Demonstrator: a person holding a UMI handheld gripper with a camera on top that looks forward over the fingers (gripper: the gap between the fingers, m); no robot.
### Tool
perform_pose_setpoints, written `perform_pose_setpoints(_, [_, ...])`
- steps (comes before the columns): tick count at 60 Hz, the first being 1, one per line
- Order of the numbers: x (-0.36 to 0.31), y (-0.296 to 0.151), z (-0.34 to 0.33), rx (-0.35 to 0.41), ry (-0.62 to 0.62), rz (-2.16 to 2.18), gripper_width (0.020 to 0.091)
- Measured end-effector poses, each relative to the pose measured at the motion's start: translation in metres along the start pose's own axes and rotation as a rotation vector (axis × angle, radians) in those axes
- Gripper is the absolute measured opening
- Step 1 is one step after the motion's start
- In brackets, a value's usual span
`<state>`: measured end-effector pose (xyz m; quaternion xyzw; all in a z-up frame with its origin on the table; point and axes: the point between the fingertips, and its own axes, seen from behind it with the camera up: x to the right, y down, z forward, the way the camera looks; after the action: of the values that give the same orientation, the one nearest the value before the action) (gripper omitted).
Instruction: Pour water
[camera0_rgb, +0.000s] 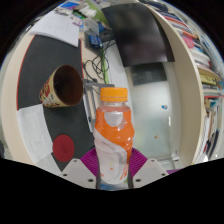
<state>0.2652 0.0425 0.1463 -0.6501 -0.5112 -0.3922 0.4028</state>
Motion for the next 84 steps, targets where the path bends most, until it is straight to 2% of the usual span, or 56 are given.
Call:
perform_pose_setpoints(16, [0.021,-0.046,-0.001,0.001,0.051,-0.435,0.0363])
perform_pose_setpoints(26, [0.016,-0.059,-0.001,-0.026,0.086,-0.685,0.0364])
perform_pose_setpoints(41, [0.008,-0.055,-0.001,-0.06,0.062,-0.657,0.0364])
perform_pose_setpoints(47, [0.011,-0.053,-0.009,-0.048,0.044,-0.476,0.0365])
perform_pose_setpoints(63, [0.012,-0.037,-0.03,0.042,-0.093,0.362,0.0364])
perform_pose_setpoints(73, [-0.016,-0.033,-0.016,0.088,-0.197,0.876,0.0366])
perform_pose_setpoints(84, [-0.043,-0.032,0.007,0.155,-0.232,1.25,0.0364])
